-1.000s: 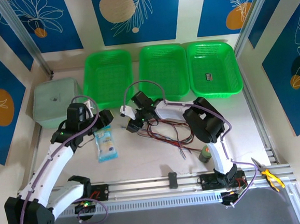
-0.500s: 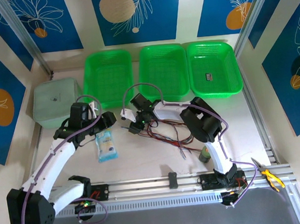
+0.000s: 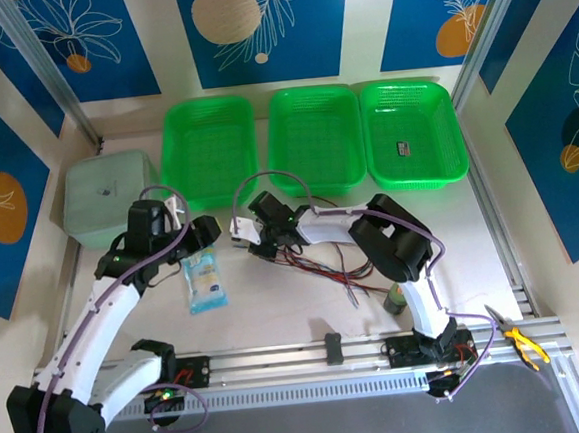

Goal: Untangle the cables

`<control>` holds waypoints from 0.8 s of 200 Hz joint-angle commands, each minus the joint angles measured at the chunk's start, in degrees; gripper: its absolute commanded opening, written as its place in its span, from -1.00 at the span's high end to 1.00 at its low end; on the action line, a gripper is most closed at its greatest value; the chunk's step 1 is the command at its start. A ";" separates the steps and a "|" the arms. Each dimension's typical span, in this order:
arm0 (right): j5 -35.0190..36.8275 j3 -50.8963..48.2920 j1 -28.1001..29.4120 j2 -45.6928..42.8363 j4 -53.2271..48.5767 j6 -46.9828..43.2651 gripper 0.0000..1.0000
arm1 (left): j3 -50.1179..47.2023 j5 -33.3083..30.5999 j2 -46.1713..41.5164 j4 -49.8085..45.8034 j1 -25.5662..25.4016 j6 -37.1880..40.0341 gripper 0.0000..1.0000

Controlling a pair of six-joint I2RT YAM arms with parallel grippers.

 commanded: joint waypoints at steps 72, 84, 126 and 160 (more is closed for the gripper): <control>-17.49 -16.19 -5.43 -22.00 15.51 15.45 1.00 | 11.64 5.08 1.69 0.12 -0.28 -1.05 -0.33; -19.70 -17.68 -7.18 -24.94 18.37 18.14 1.00 | 14.15 6.80 2.62 1.11 -0.53 -1.47 -0.33; -26.72 -17.41 -14.00 -30.10 22.22 28.16 1.00 | 22.84 15.15 6.96 7.89 -2.81 -7.45 -0.27; -29.74 -19.32 -17.37 -34.39 30.01 34.97 1.00 | 28.17 15.97 11.11 11.16 -7.07 -8.27 -0.17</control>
